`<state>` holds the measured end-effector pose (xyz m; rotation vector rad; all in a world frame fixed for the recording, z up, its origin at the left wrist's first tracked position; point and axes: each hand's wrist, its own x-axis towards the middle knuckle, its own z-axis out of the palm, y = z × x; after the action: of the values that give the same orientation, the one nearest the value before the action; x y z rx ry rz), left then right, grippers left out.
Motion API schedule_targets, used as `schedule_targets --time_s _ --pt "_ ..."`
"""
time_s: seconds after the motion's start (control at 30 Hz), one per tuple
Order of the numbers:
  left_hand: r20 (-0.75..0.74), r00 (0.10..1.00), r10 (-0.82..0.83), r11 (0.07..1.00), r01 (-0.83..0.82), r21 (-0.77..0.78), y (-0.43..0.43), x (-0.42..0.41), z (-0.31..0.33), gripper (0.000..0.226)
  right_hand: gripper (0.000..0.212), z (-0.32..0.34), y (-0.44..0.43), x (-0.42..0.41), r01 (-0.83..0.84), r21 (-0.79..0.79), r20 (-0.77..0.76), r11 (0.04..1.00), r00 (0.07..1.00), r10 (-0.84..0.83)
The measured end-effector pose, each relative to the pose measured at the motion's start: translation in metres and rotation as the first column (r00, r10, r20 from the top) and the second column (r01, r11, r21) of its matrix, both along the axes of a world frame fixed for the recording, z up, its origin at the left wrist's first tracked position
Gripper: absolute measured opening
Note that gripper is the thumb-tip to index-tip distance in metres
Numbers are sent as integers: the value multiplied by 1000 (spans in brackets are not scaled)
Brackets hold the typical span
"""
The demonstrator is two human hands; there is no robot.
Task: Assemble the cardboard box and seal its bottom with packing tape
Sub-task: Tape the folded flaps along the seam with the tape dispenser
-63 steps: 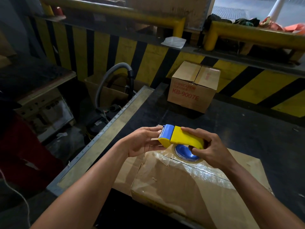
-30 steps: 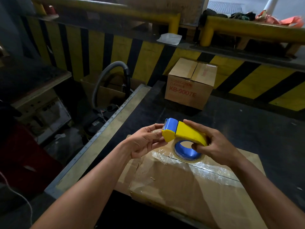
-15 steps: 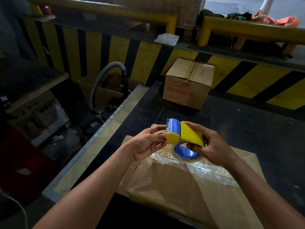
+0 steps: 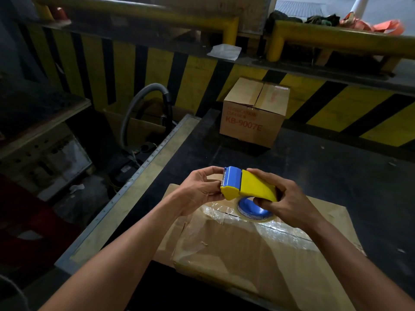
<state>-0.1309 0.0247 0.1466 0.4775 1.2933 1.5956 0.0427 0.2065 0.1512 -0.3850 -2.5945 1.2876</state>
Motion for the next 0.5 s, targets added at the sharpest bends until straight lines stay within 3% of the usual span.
schedule_targets --time_s 0.23,0.5 --pt "10 1000 -25 1000 25 -5 -2 -3 -2 32 74 -1 -1 -1 6 -22 -12 1000 1000 -6" --pt "92 990 -107 993 110 -33 0 -11 5 51 72 7 5 -2 7 -92 -47 996 999 -11"
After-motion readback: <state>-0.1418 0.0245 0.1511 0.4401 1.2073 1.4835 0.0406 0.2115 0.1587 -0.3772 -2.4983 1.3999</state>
